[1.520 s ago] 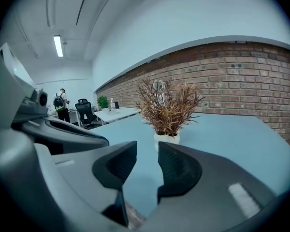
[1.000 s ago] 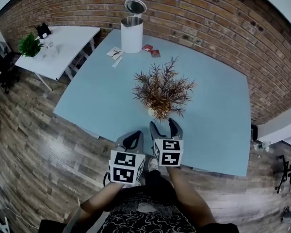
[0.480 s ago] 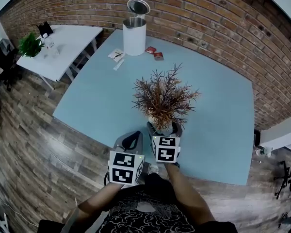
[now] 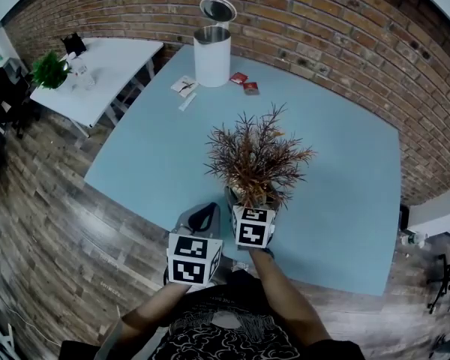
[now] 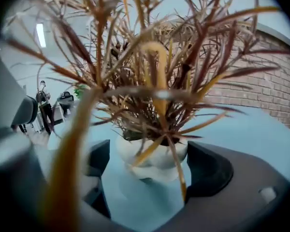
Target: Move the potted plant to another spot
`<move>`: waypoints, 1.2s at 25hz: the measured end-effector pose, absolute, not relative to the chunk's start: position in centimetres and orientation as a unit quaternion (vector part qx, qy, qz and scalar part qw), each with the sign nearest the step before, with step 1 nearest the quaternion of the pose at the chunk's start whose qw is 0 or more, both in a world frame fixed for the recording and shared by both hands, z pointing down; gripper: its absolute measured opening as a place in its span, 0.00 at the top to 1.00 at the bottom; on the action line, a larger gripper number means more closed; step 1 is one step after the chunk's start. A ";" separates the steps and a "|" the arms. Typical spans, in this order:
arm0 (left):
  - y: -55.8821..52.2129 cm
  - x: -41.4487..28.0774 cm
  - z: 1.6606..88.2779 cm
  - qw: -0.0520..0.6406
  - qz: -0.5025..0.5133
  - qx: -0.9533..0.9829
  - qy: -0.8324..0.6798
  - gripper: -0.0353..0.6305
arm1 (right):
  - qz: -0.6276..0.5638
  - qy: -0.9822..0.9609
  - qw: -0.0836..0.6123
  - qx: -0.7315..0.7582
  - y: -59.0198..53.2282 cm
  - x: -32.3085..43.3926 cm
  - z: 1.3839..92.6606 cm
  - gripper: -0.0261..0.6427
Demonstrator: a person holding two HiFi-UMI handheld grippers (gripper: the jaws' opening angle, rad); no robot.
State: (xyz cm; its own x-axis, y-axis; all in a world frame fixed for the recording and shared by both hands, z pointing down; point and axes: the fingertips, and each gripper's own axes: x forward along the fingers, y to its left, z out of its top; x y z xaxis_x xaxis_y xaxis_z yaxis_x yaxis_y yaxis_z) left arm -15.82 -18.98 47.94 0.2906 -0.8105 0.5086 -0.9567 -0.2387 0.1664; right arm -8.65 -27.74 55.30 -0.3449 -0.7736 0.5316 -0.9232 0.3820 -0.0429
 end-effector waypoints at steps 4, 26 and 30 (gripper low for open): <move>-19.4 -15.6 48.1 0.229 0.162 0.769 -0.574 0.96 | 0.172 -0.796 0.218 0.538 -28.4 -8.2 56.2 0.24; -20.0 -12.7 48.9 0.235 0.166 0.786 -0.547 0.96 | 0.165 -0.798 0.229 0.533 -28.1 -5.7 56.5 0.27; -20.1 -10.5 48.7 0.233 0.169 0.791 -0.539 0.96 | 0.170 -0.795 0.229 0.536 -27.8 -3.3 56.2 0.27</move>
